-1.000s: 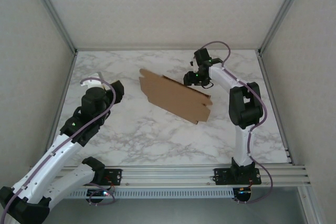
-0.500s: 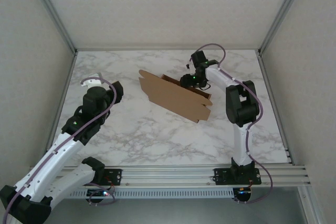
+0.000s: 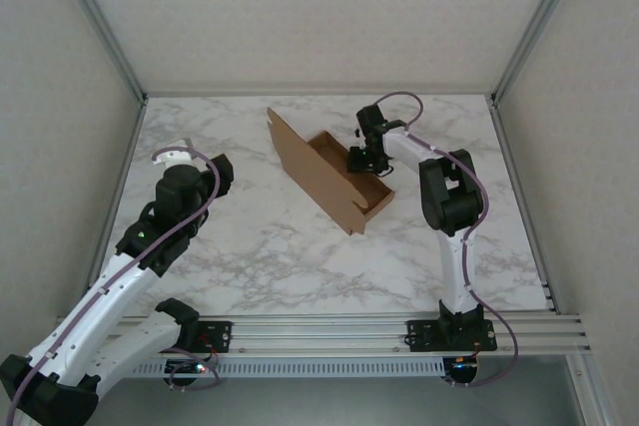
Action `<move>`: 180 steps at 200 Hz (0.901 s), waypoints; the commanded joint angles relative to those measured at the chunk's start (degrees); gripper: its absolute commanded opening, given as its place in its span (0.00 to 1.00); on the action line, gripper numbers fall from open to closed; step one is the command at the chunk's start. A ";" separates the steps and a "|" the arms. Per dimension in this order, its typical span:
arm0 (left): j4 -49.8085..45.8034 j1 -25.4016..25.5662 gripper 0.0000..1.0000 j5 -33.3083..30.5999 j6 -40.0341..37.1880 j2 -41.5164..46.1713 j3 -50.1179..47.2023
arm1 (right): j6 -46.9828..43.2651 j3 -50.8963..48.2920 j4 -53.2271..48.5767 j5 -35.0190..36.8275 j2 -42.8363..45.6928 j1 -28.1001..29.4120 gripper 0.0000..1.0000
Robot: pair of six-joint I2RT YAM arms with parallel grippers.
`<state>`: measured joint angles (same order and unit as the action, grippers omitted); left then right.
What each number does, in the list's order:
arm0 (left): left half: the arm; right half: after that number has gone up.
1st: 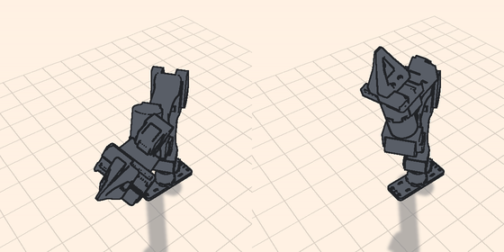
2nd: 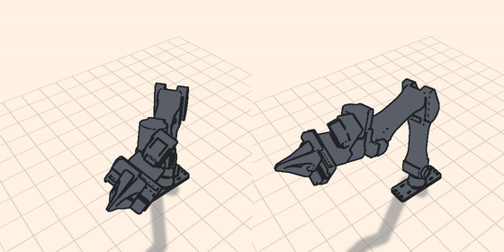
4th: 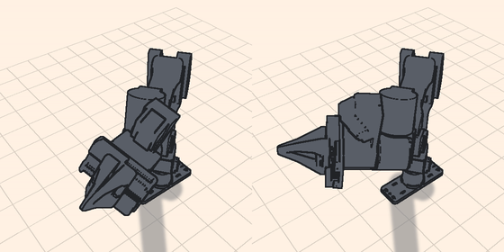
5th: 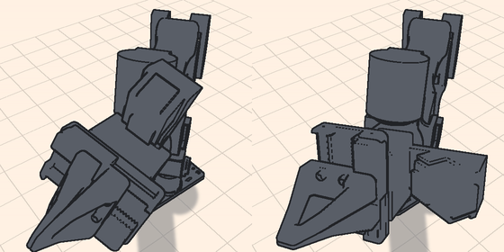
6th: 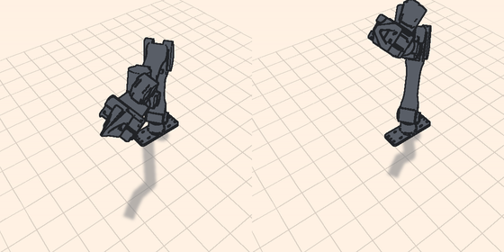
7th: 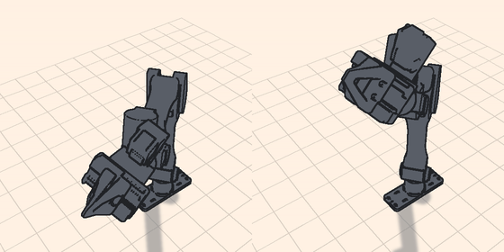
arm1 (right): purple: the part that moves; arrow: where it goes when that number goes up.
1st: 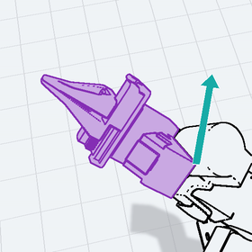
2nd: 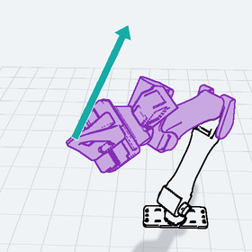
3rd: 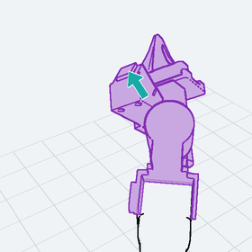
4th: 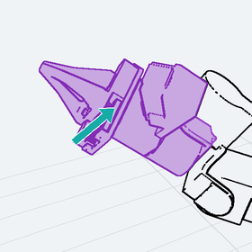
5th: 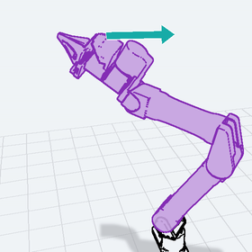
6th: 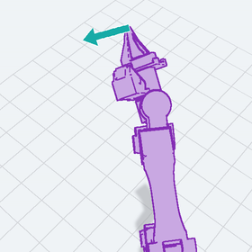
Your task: Fold the paper box
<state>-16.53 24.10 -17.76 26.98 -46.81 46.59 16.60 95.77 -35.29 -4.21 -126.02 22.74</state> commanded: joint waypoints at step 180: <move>1.47 -1.22 0.66 1.72 1.19 1.59 -0.62 | 36.71 -40.41 15.27 18.11 38.88 9.29 0.90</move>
<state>-16.51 23.51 -16.69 27.86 -45.89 46.37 64.05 53.78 -15.53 6.07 -93.01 34.13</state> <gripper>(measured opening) 0.662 0.884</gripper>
